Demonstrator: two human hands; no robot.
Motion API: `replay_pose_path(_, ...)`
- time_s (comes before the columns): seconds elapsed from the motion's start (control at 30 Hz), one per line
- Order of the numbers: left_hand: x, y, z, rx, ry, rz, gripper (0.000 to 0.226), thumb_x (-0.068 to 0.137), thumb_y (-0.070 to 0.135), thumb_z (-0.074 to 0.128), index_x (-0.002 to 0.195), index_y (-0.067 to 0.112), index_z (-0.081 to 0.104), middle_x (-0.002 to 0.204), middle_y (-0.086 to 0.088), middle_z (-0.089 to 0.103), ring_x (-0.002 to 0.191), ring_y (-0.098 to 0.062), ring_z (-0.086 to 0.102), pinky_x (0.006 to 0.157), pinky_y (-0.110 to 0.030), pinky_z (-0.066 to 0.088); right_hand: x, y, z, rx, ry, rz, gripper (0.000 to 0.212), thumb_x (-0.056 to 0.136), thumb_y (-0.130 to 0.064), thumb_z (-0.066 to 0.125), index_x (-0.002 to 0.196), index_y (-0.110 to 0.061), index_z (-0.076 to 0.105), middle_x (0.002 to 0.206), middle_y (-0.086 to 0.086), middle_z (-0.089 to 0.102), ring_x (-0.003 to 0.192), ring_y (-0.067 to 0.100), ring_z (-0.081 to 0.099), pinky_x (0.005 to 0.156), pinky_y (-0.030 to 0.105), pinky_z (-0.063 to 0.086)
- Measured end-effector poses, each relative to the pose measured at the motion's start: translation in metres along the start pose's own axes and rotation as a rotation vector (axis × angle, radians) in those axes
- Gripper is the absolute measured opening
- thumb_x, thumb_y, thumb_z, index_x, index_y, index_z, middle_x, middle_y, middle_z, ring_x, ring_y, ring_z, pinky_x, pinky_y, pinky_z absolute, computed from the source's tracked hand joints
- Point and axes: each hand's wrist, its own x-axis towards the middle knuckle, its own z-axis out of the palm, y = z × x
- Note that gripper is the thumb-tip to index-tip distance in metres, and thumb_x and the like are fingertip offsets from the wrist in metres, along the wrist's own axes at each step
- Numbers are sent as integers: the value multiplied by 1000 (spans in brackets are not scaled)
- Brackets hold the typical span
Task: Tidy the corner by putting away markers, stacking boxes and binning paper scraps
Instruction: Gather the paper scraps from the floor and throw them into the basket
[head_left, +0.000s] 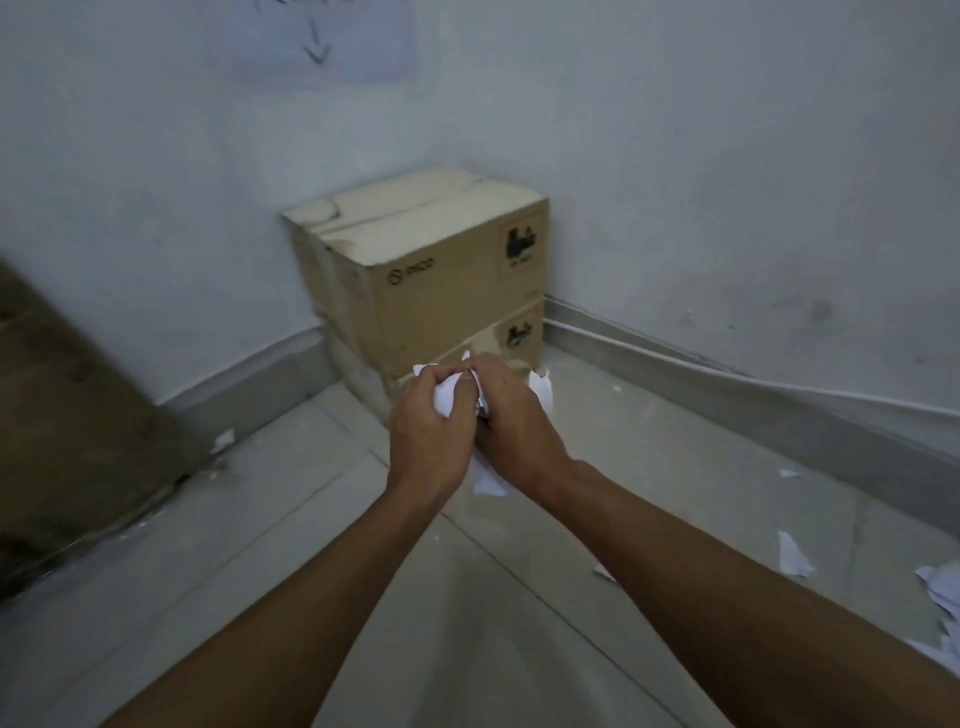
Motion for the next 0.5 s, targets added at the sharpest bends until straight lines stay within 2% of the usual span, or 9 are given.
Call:
replay_pose_path(0.1,0,5,-42,18,94,-7,14,95,30,54,101,27,67,94,13,68,88,2,61,65,-2,40,17,-31,26,49,-58,-83,23,90,-7,53,111,-4,58,95,5,65,90,22,64,82,49,49)
replay_pose_path(0.2,0,12,-81,39,164,0,13,95,29,55,97,25,67,91,14,68,85,4,61,63,0,38,27,-69,45,30,-48,-176,15,89,-11,52,102,-12,59,88,0,65,83,21,64,82,51,47)
replay_pose_path(0.3,2,20,-124,100,234,39,14,94,30,55,96,22,67,93,9,69,87,-3,62,64,-1,38,35,-114,55,82,-24,-241,12,88,-11,55,98,-17,57,88,-4,64,81,18,64,81,51,48)
replay_pose_path(0.33,3,23,-137,120,254,52,15,94,31,55,95,22,67,94,7,69,87,-6,63,66,-4,40,39,-128,56,113,-26,-270,15,87,-6,58,99,-14,58,89,-2,64,82,17,63,80,47,49)
replay_pose_path(0.4,5,33,-165,138,302,90,20,93,35,54,96,22,67,95,6,69,91,-11,63,75,-20,48,50,-160,59,154,-29,-341,19,83,6,62,99,-6,61,91,4,64,82,12,60,77,31,49)
replay_pose_path(0.43,5,37,-182,139,332,105,22,92,38,52,97,22,67,95,5,69,92,-13,63,79,-28,50,54,-177,62,155,-16,-386,20,82,9,63,97,-4,61,90,5,64,81,9,58,74,23,47)
replay_pose_path(0.5,2,47,-218,151,392,127,26,90,41,51,98,22,67,96,5,69,92,-14,63,82,-34,52,59,-218,71,154,7,-463,19,82,9,63,96,-3,61,89,6,64,77,3,52,72,10,41)
